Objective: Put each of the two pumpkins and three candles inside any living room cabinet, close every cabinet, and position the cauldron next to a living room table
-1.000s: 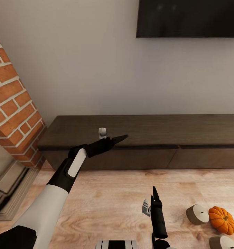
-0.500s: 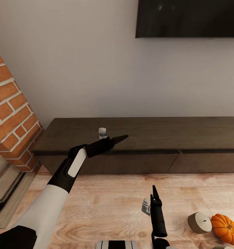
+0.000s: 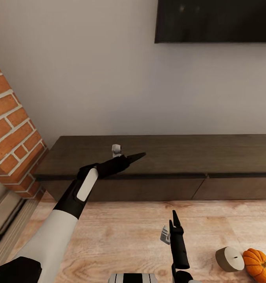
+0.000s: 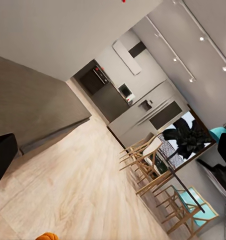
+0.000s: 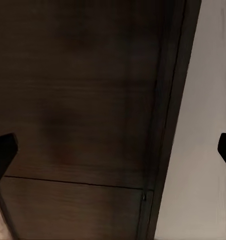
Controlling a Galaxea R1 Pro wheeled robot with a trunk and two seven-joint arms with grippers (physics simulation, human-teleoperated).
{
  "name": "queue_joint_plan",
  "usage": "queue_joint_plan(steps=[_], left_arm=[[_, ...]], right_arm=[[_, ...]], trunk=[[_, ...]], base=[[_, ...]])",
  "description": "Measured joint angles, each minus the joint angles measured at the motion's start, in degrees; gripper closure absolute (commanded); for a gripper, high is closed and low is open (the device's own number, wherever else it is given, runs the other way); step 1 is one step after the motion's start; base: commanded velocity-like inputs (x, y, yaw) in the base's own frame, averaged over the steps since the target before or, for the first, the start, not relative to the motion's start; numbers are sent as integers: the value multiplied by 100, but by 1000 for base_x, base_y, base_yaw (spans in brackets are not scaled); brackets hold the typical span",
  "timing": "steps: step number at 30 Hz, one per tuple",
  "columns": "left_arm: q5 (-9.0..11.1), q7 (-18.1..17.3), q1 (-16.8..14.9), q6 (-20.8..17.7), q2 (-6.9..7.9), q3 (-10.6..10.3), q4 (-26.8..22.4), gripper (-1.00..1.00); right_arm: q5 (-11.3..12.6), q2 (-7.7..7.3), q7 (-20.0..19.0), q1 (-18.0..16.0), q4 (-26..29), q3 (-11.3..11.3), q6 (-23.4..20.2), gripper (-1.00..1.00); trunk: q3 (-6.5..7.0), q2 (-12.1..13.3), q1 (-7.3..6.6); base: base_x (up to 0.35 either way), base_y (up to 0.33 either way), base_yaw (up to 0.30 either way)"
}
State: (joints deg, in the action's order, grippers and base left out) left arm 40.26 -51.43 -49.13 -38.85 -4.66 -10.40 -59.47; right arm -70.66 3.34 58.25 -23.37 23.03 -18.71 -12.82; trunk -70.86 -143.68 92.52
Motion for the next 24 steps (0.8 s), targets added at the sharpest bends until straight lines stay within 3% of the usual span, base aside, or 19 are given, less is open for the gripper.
queue_joint_plan(steps=[9, 12, 17, 24], left_arm=[[0, 1, 0, -8, 0, -5, -20, -100], [-1, 4, 0, -8, 0, -98, -23, -100], [0, 29, 0, -4, 0, -370, -88, -100], [0, 27, 0, -7, 0, -416, -156, -100]], right_arm=[[-7, 0, 406, 0, 17, -14, 72, -100], [-50, 10, 419, 1, 49, -24, 67, -100], [-88, 66, 349, -89, 60, -35, 69, -100], [-33, 131, -241, -419, 61, -36, 120, -100]], trunk=[[0, 0, 0], [0, 0, 0], [0, 0, 0], [0, 0, 0]], base=[[0, 0, 0], [0, 0, 0], [0, 0, 0], [0, 0, 0]])
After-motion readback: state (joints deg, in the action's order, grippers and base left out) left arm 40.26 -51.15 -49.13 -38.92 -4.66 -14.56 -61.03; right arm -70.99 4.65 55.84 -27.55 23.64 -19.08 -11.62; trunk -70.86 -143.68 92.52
